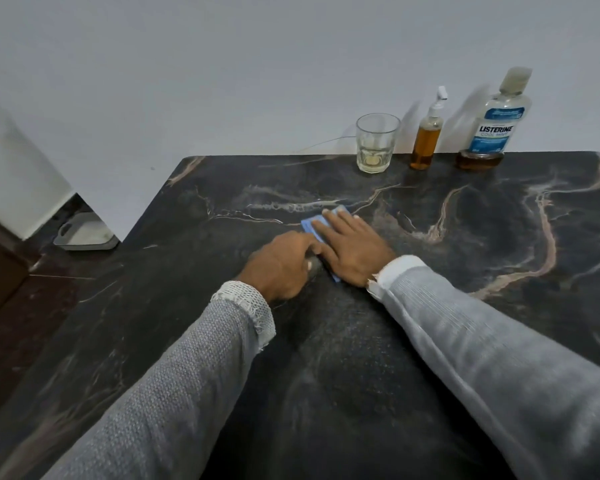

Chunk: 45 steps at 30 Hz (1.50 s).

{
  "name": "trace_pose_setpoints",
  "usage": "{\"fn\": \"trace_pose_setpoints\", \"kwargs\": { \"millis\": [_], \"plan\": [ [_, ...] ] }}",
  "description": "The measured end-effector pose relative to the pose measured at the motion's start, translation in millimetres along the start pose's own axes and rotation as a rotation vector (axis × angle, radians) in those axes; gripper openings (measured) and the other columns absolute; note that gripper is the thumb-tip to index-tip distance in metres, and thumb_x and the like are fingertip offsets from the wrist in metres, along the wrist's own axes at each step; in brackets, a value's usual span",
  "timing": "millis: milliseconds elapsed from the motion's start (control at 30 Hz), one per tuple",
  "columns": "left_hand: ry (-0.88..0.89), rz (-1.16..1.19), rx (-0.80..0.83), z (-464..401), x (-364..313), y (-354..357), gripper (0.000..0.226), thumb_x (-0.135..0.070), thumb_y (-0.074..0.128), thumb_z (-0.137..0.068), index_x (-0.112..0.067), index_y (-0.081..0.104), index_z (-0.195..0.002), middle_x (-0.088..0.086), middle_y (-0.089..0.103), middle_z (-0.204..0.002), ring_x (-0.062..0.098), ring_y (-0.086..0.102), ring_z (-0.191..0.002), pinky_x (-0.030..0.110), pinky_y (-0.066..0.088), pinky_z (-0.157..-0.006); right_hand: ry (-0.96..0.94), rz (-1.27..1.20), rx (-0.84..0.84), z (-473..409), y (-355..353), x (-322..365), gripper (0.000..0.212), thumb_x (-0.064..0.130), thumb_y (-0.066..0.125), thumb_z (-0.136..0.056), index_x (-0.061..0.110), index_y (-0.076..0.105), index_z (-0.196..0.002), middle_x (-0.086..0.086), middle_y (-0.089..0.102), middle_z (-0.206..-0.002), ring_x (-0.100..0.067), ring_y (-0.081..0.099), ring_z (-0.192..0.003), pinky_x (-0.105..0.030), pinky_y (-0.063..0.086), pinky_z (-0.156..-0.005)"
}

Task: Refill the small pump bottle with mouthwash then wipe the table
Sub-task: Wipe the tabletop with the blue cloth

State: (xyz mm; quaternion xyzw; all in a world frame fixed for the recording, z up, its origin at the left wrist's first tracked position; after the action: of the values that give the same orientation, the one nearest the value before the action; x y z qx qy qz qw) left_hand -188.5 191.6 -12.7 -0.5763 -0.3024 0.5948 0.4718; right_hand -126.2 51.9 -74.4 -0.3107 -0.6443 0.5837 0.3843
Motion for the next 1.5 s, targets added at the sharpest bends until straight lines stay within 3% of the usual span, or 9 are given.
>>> {"fn": "trace_pose_setpoints", "kwargs": {
  "millis": [100,200,333,467,733,967,1100,1300,1500],
  "plan": [
    [-0.051,-0.008,0.001,5,16,-6,0.031,-0.009,0.053,-0.093,-0.023,0.057,-0.12,0.003,0.057,-0.129,0.025,0.053,-0.119,0.044,0.042,-0.104,-0.06,-0.004,-0.008,40,1,-7,0.058,0.049,0.021,-0.101,0.022,0.019,-0.153,-0.003,0.015,-0.161,-0.023,0.011,-0.148,-0.04,0.01,-0.118],
    [-0.054,0.03,-0.003,7,25,-8,0.036,-0.005,0.052,-0.093,-0.022,0.055,-0.124,0.003,0.056,-0.132,0.025,0.052,-0.121,0.045,0.041,-0.105,0.025,0.025,-0.029,49,-4,-36,0.061,0.049,0.019,-0.1,0.016,0.022,-0.151,-0.009,0.021,-0.158,-0.028,0.017,-0.146,-0.046,0.017,-0.117],
    [-0.054,0.07,-0.042,7,28,-7,0.041,-0.005,0.051,-0.094,-0.022,0.05,-0.131,0.003,0.055,-0.134,0.025,0.052,-0.122,0.047,0.042,-0.105,0.272,-0.012,-0.028,5,-11,-65,0.058,0.044,0.023,-0.1,0.015,0.021,-0.15,-0.011,0.016,-0.159,-0.031,0.013,-0.147,-0.047,0.015,-0.119],
    [-0.039,0.091,-0.074,8,31,-9,0.05,-0.002,0.05,-0.094,-0.021,0.041,-0.139,0.005,0.051,-0.14,0.025,0.049,-0.127,0.047,0.042,-0.106,0.341,-0.012,-0.017,-50,-13,-55,0.056,0.042,0.023,-0.1,0.017,0.021,-0.15,-0.01,0.015,-0.16,-0.032,0.011,-0.147,-0.046,0.011,-0.119],
    [-0.082,0.06,-0.115,14,39,-22,0.058,0.003,0.048,-0.088,-0.02,0.039,-0.141,0.006,0.051,-0.139,0.026,0.049,-0.127,0.048,0.043,-0.104,0.125,0.017,0.023,-73,-3,16,0.054,0.04,0.021,-0.101,0.02,0.019,-0.152,-0.009,0.013,-0.161,-0.031,0.009,-0.147,-0.045,0.008,-0.119],
    [-0.113,0.071,-0.113,33,33,-19,0.055,0.004,0.047,-0.084,-0.019,0.044,-0.133,0.01,0.054,-0.134,0.03,0.052,-0.122,0.048,0.044,-0.101,-0.119,-0.004,0.043,-3,1,56,0.055,0.044,0.021,-0.102,0.025,0.016,-0.153,-0.004,0.011,-0.162,-0.023,0.007,-0.149,-0.042,0.006,-0.119],
    [-0.115,0.052,-0.076,40,23,-9,0.059,0.002,0.047,-0.084,-0.017,0.04,-0.14,0.01,0.051,-0.139,0.029,0.049,-0.128,0.047,0.041,-0.105,-0.17,0.014,0.047,54,-2,49,0.057,0.046,0.023,-0.102,0.023,0.018,-0.153,-0.003,0.012,-0.162,-0.022,0.007,-0.149,-0.04,0.005,-0.12],
    [-0.093,0.03,-0.048,40,8,7,0.055,-0.005,0.049,-0.09,-0.021,0.037,-0.141,0.006,0.05,-0.137,0.029,0.05,-0.126,0.05,0.043,-0.102,0.126,0.034,-0.029,112,-6,-14,0.061,0.049,0.02,-0.1,0.019,0.022,-0.152,-0.007,0.019,-0.16,-0.027,0.016,-0.147,-0.044,0.013,-0.117],
    [-0.036,-0.004,-0.048,22,-8,21,0.053,-0.029,0.058,-0.093,-0.024,0.038,-0.142,0.006,0.054,-0.132,0.029,0.052,-0.122,0.048,0.044,-0.102,0.461,0.007,-0.09,79,-18,-85,0.056,0.043,0.024,-0.1,0.014,0.025,-0.149,-0.013,0.019,-0.158,-0.033,0.012,-0.147,-0.049,0.01,-0.119]
  ]
}}
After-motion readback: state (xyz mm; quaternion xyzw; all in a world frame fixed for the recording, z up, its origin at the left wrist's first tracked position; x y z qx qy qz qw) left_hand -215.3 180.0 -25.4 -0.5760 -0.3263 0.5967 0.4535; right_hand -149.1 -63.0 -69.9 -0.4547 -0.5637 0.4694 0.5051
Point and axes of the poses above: each hand's wrist, its own z-axis away from the middle knuckle, its own y-axis out of the palm, x = y × z, the point moved 2 cm from there along -z, towards the middle knuckle
